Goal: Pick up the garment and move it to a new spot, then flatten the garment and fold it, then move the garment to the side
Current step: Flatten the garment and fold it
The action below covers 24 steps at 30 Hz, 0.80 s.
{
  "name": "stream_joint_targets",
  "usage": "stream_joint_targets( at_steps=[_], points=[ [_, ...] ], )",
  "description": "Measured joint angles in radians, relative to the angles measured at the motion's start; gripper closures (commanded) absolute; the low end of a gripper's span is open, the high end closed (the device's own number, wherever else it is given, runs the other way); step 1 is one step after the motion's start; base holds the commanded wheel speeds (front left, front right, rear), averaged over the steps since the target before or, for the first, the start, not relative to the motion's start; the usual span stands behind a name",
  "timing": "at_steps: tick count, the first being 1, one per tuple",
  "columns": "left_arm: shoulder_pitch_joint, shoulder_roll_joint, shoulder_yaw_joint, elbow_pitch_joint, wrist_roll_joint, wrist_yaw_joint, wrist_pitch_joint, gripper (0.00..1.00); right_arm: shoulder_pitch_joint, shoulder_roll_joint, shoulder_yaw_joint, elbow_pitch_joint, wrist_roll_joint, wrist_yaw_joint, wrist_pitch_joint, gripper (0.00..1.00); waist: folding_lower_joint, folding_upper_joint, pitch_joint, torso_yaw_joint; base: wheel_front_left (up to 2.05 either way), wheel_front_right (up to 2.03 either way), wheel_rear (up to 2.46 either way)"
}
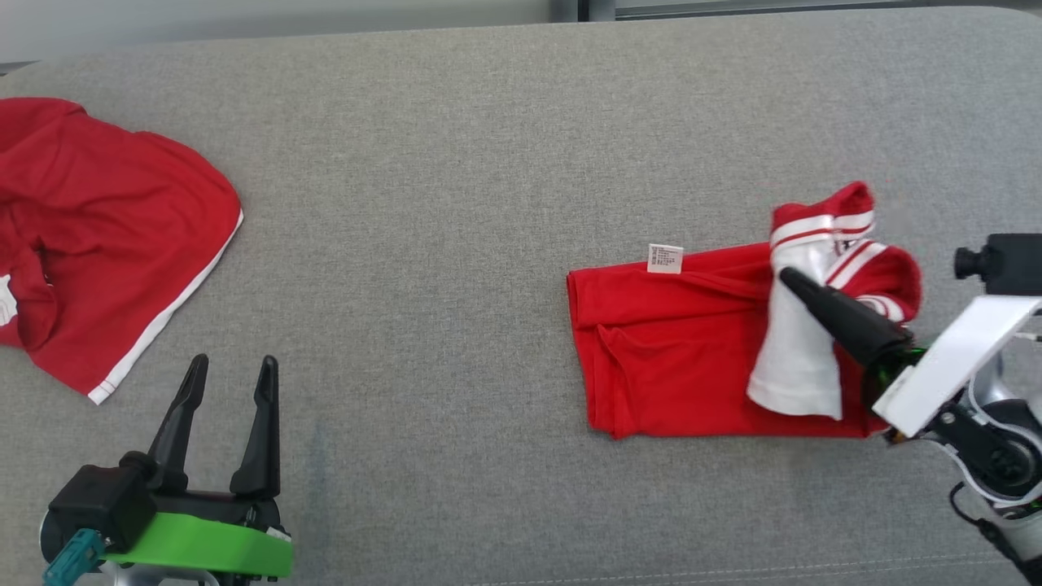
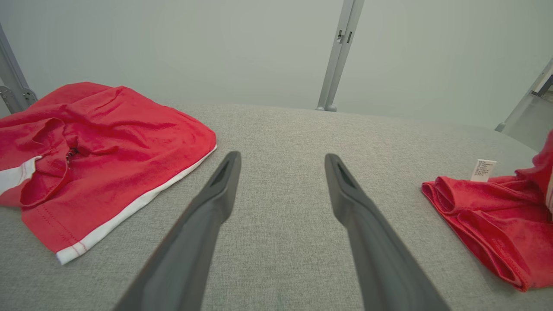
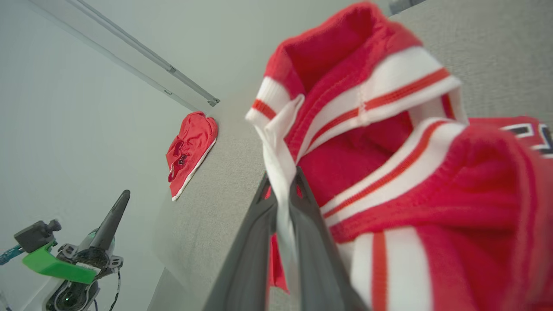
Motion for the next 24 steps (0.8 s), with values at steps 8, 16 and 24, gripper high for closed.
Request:
stream_joint_targets(
  at_steps=[8,16,24],
  points=[
    [-0.002,-0.003,-0.008,0.003,0.011,-0.011,0.0,0.0,-0.02,0.118,0.12,-0.03,-0.1,-0.018,0.005,1.0,0.0,0.0,0.003,0.033,0.0,0.0,0.0],
    [-0.005,-0.014,-0.009,0.025,0.011,-0.021,0.0,0.0,-0.093,0.213,0.178,0.033,-0.201,-0.097,0.0,1.0,0.0,0.0,0.013,0.06,0.0,0.0,0.0],
    [-0.005,-0.025,0.002,0.03,0.013,-0.021,0.0,0.0,-0.115,0.252,0.241,0.087,-0.249,-0.119,0.004,0.4,0.0,0.0,0.014,0.067,0.0,0.0,0.0]
  ],
)
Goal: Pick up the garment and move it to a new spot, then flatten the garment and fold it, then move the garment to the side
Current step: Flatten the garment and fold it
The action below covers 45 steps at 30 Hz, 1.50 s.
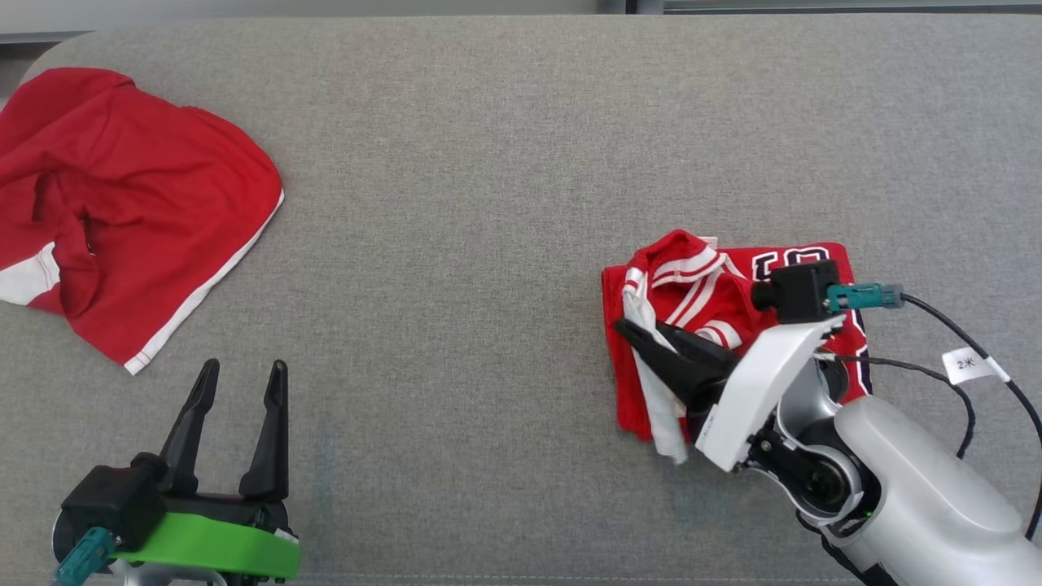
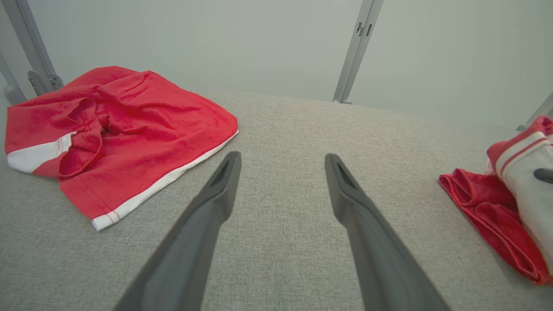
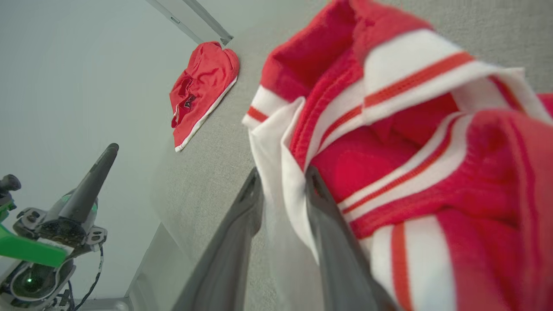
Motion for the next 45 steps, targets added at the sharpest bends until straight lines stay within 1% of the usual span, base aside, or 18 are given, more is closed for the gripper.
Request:
stream_joint_targets(
  at_steps=[1,3,5,7,8,11,15,18,20,21,22,23,24,31,35,38,41,45],
  points=[
    [0.0,0.0,0.001,0.001,0.0,-0.004,0.0,0.0,-0.011,0.001,0.014,0.0,-0.016,0.004,0.0,0.0,0.0,0.0,0.0,-0.001,0.0,0.0,0.0],
    [0.0,0.0,0.01,0.002,0.002,-0.007,0.0,0.0,-0.041,0.015,0.05,0.001,-0.035,0.022,0.01,0.0,0.0,0.0,-0.002,-0.005,0.0,0.0,0.0],
    [0.0,0.0,0.017,0.006,0.005,-0.007,0.0,0.0,-0.058,0.054,0.066,0.0,-0.037,0.03,0.009,0.0,0.0,0.0,-0.005,-0.012,0.0,0.0,0.0],
    [0.0,0.0,0.012,0.013,0.007,-0.008,0.0,0.0,-0.063,0.086,0.079,-0.009,-0.033,0.046,0.008,0.0,0.0,0.0,-0.009,-0.018,0.0,0.0,0.0],
    [0.0,0.0,0.005,0.017,0.009,-0.009,0.0,0.0,-0.063,0.095,0.081,-0.019,-0.028,0.047,0.004,0.0,0.0,0.0,-0.013,-0.019,0.0,0.0,0.0],
    [0.0,0.0,0.005,0.02,0.012,-0.016,0.0,0.0,-0.063,0.09,0.083,-0.063,-0.014,0.063,-0.001,0.0,0.0,0.0,-0.02,-0.021,0.0,0.0,0.0],
    [0.002,0.0,0.039,0.017,0.012,-0.015,0.0,0.0,-0.045,0.067,0.091,-0.094,0.004,0.064,0.015,0.0,0.0,0.0,-0.023,-0.029,0.0,0.0,0.0],
    [0.005,0.0,0.067,0.01,0.003,-0.014,0.0,0.0,-0.043,0.016,0.102,-0.049,-0.028,0.06,0.047,0.0,0.0,0.0,-0.021,-0.045,0.0,0.0,0.0],
    [0.005,-0.007,0.057,0.008,0.002,-0.015,0.0,0.0,-0.043,-0.004,0.104,-0.013,-0.032,0.044,0.063,0.0,0.0,0.0,-0.018,-0.057,0.0,0.0,0.0],
    [0.005,-0.01,0.051,0.006,0.003,-0.016,0.0,0.0,-0.043,-0.011,0.107,0.0,-0.041,0.041,0.069,0.0,0.0,0.0,-0.016,-0.062,0.0,0.0,0.0],
    [0.005,-0.012,0.046,0.003,0.003,-0.016,0.0,0.0,-0.044,-0.018,0.114,0.009,-0.06,0.033,0.076,0.0,0.0,0.0,-0.013,-0.066,0.0,0.0,0.0],
    [0.004,-0.012,0.042,0.001,0.003,-0.016,0.0,0.0,-0.046,-0.024,0.121,0.015,-0.083,0.033,0.081,0.0,0.0,0.0,-0.01,-0.069,0.0,0.0,0.0],
    [0.001,-0.012,0.031,0.001,0.003,-0.019,0.0,0.0,-0.05,-0.023,0.124,0.016,-0.095,0.025,0.084,0.0,0.0,0.0,-0.002,-0.072,0.0,0.0,0.0],
    [-0.001,-0.013,0.038,0.003,0.004,-0.025,0.0,0.0,-0.078,-0.011,0.117,-0.001,-0.099,0.026,0.081,0.0,0.0,0.0,0.006,-0.063,0.0,0.0,0.0],
    [-0.001,-0.018,0.039,0.011,0.004,-0.025,0.0,0.0,-0.081,-0.022,0.079,-0.019,-0.099,0.026,0.053,0.0,0.0,0.0,-0.003,-0.061,0.0,0.0,0.0],
    [-0.001,-0.024,0.052,0.01,0.004,-0.026,0.0,0.0,-0.08,-0.039,0.03,-0.043,-0.089,0.012,0.023,0.0,0.0,0.0,-0.014,-0.06,0.0,0.0,0.0],
    [0.0,-0.024,0.07,0.003,0.005,-0.026,0.0,0.0,-0.067,-0.078,-0.014,-0.043,-0.083,-0.009,0.008,0.0,0.0,0.0,-0.026,-0.064,0.0,0.0,0.0],
    [0.0,-0.026,0.069,-0.002,0.013,-0.026,0.0,0.0,-0.014,-0.15,-0.063,-0.018,-0.079,-0.041,-0.002,0.0,0.0,0.0,-0.042,-0.07,0.0,0.0,0.0]
  ],
)
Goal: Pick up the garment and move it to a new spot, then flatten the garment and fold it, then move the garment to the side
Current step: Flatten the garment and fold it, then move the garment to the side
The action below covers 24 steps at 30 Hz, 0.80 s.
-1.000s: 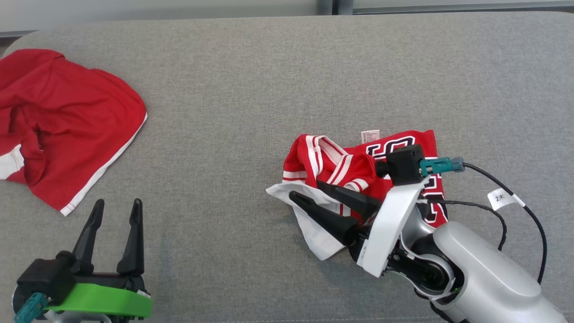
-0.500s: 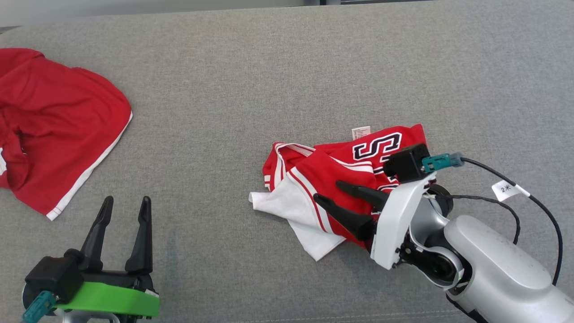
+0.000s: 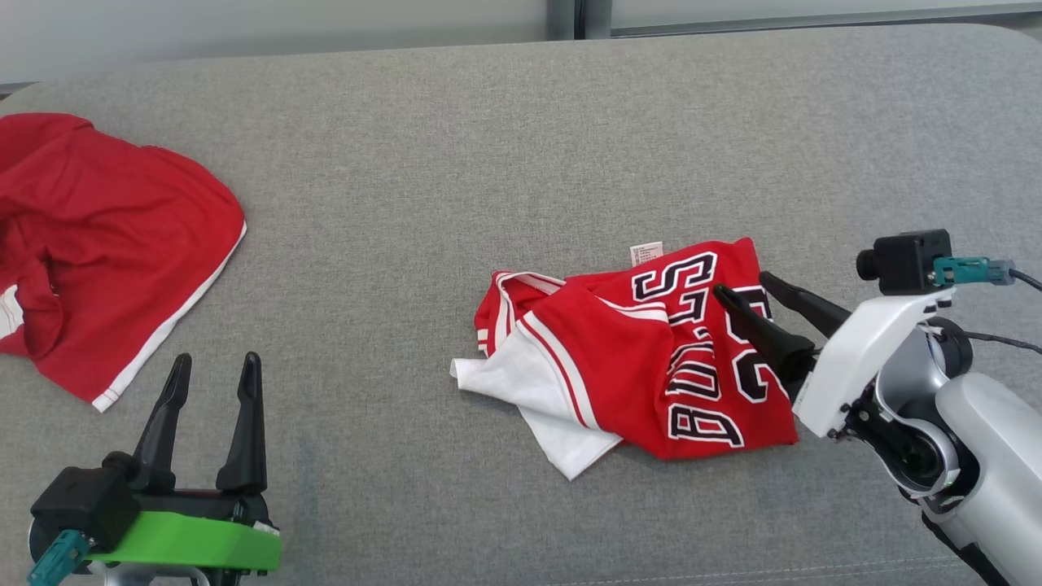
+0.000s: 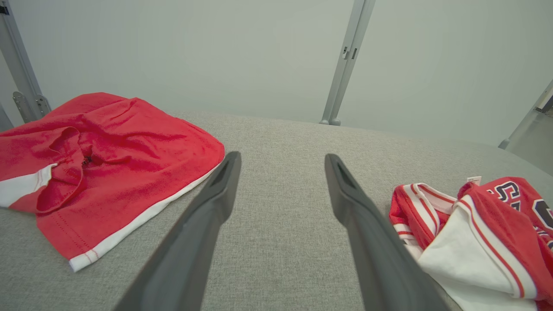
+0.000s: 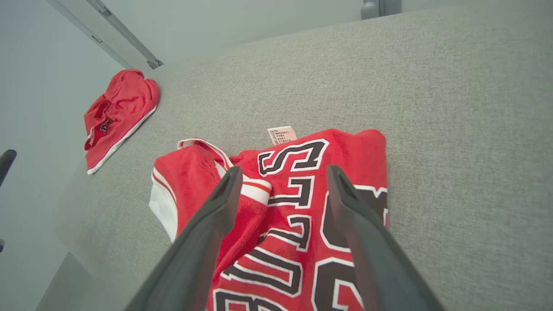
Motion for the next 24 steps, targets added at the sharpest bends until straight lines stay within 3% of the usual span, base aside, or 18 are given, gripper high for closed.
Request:
stream_joint_targets(
  at_steps=[6,14,24],
  points=[
    [0.001,-0.003,-0.002,-0.016,0.0,-0.001,0.0,0.0,0.068,-0.057,-0.035,0.027,0.012,-0.022,0.0,0.0,0.0,0.0,0.0,-0.003,0.0,0.0,0.0],
    [0.002,-0.007,-0.015,-0.027,0.005,-0.009,0.0,0.0,0.108,-0.066,-0.067,0.08,0.047,-0.028,-0.03,0.0,0.0,0.0,0.03,0.01,0.0,0.0,0.0],
    [0.0,-0.009,-0.026,-0.02,0.017,-0.012,0.0,0.0,0.114,-0.049,-0.06,0.144,0.081,0.017,-0.035,0.0,0.0,0.0,0.043,0.051,0.0,0.0,0.0]
  ],
)
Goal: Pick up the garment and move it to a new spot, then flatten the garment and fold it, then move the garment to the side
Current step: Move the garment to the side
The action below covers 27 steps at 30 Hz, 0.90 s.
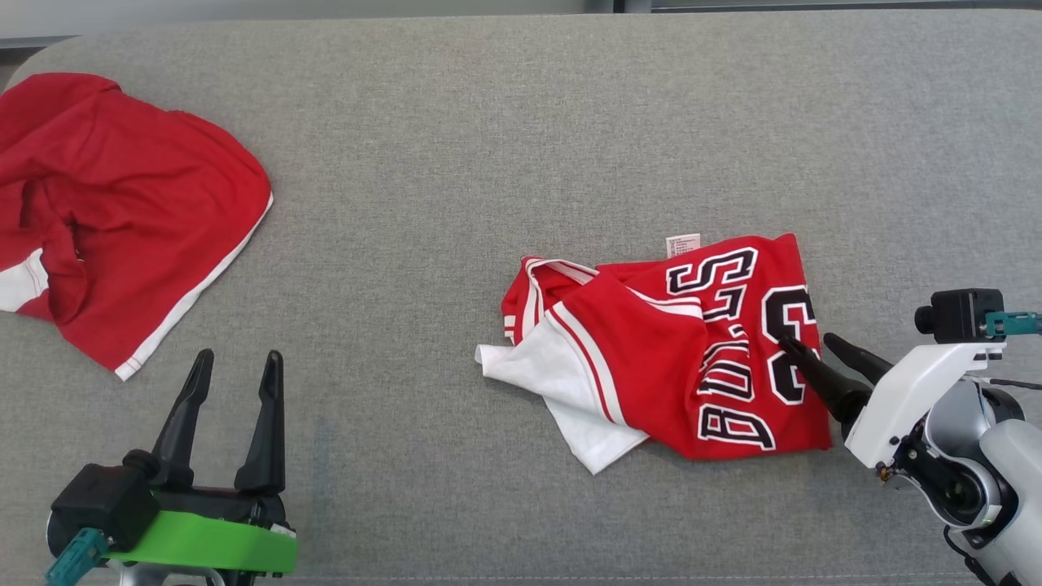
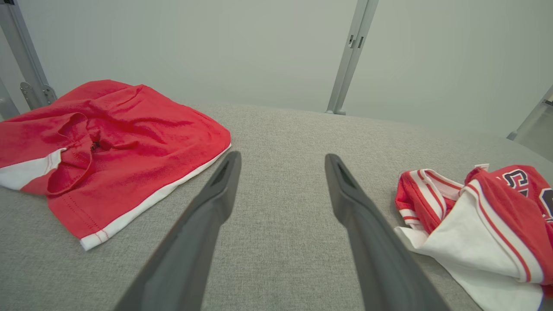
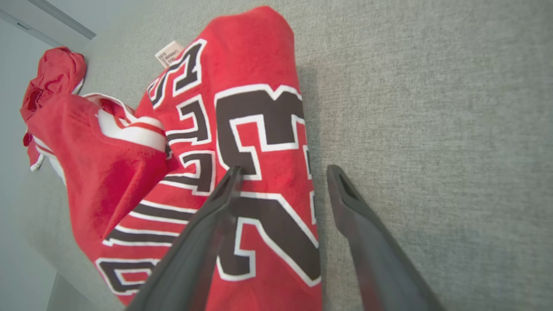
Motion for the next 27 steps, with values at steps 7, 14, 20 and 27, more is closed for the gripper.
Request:
stream_joint_targets(
  at_steps=[7,14,20,27],
  points=[
    [0.0,-0.002,0.002,0.004,0.0,0.0,0.0,0.0,0.0,0.003,-0.002,0.067,0.024,0.016,0.005,0.0,0.0,0.0,0.0,0.014,0.0,0.0,0.0],
    [-0.002,-0.011,-0.014,0.02,0.0,-0.006,0.0,0.0,-0.006,0.108,-0.06,0.121,0.195,0.053,0.014,0.07,0.0,0.0,-0.004,0.034,0.0,0.0,0.0],
    [-0.019,-0.019,-0.023,0.026,0.0,-0.008,0.0,0.0,-0.015,0.121,-0.081,0.139,0.253,0.091,0.036,1.0,0.0,0.0,-0.01,0.058,0.0,0.0,0.0],
    [-0.024,-0.032,-0.013,0.039,0.0,-0.009,0.0,0.0,-0.08,0.061,-0.071,0.112,0.23,0.114,0.072,1.0,0.0,0.0,-0.032,0.074,0.0,0.0,0.0]
  ],
)
